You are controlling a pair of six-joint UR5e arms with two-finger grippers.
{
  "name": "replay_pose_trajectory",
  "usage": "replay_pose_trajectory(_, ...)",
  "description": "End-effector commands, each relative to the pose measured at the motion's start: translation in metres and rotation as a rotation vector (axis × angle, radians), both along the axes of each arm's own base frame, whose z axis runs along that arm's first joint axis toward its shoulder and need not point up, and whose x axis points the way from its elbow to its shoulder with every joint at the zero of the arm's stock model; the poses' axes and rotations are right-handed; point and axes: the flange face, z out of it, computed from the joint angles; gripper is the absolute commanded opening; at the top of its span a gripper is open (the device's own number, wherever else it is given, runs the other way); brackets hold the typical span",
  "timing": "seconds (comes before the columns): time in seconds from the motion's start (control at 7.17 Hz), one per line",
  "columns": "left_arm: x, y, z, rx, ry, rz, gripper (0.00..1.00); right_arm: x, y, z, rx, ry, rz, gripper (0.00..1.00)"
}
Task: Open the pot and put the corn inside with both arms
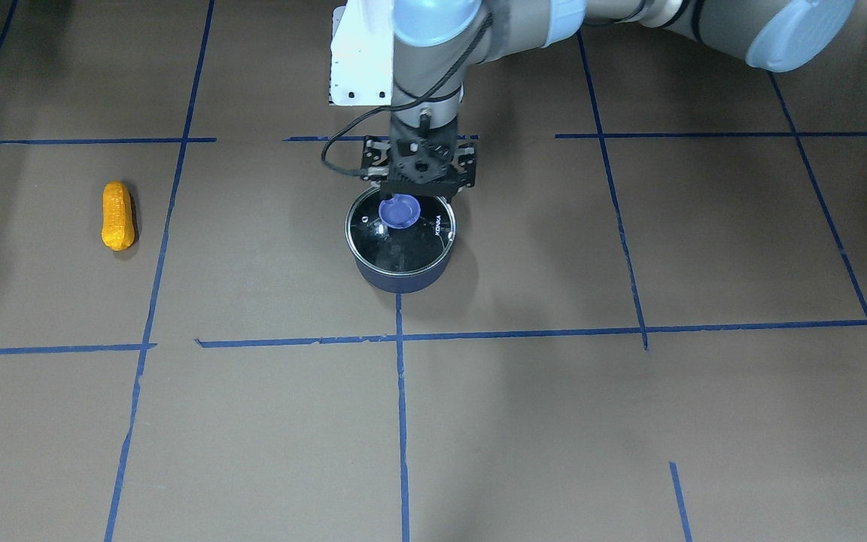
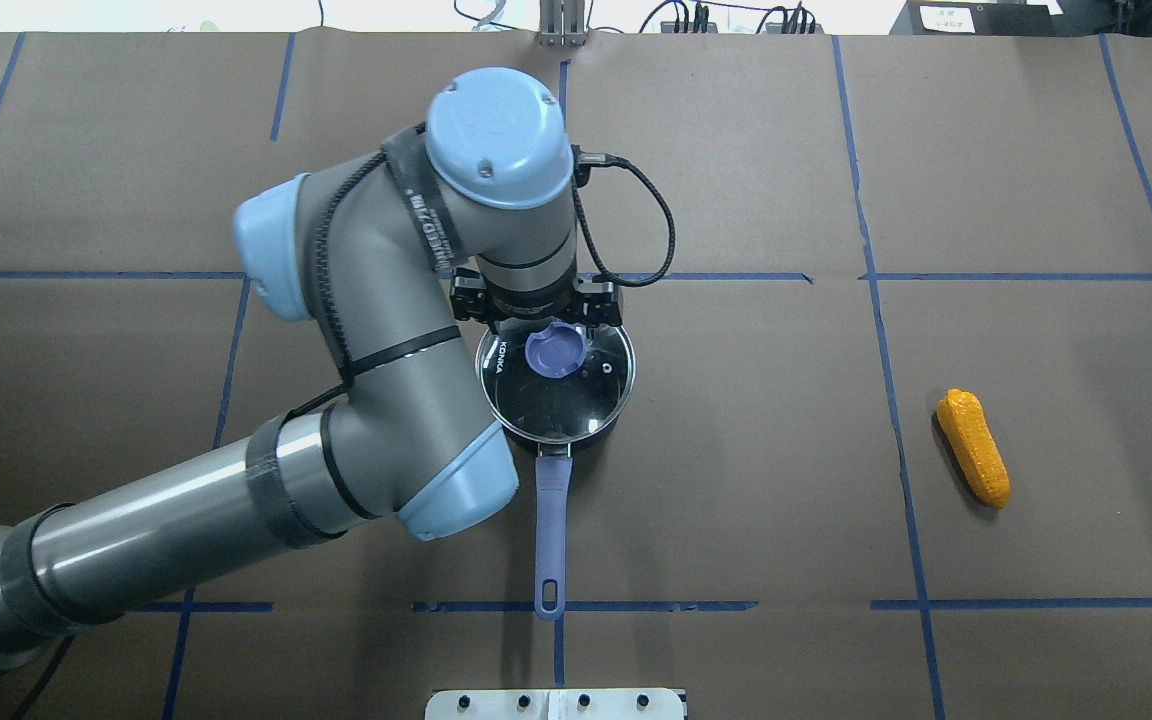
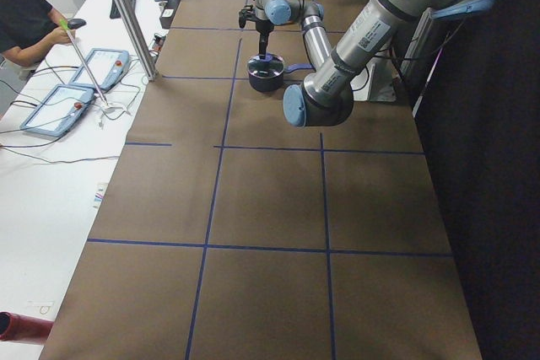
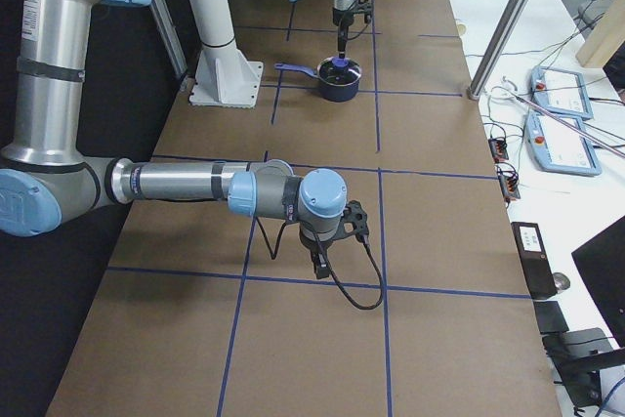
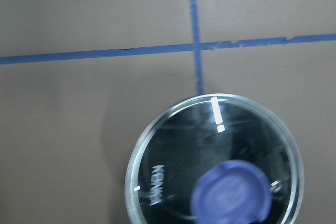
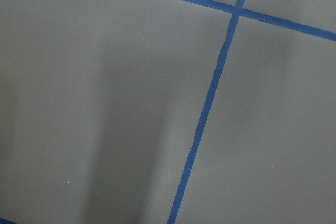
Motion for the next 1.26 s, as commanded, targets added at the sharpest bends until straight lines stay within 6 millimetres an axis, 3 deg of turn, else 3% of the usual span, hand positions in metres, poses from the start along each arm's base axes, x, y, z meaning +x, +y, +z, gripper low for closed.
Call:
replay_pose_trajectory(0.0, 0.015, -0.002, 0.001, -0.033, -0.01, -0.029, 1.0, 0.0, 0.0, 0.0, -0.003, -0.001, 0.001, 1.0)
replay_pose_trajectory(0.28, 0.017, -0.004, 0.01, -0.041, -0.027, -0.038, 1.0, 0.0, 0.0, 0.0, -0.001, -0.001, 0.001, 1.0)
replay_pose_trajectory(0.84, 0.036, 0.013, 0.022, -0.04, -0.036, -0.045, 1.0, -0.003, 0.0, 0.001, -0.004, -0.001, -0.007, 1.0)
replay_pose_trajectory(0.98, 0.036, 0.013, 0.022, -0.042, -0.036, -0.048, 0.93, -0.004, 0.0, 0.001, -0.005, -0.001, -0.007, 1.0)
replay_pose_trajectory(1.12, 0.035, 0.014, 0.021, -0.044, -0.033, -0.051, 0.67, -0.004, 0.0, 0.001, -0.005, -0.001, -0.009, 1.0)
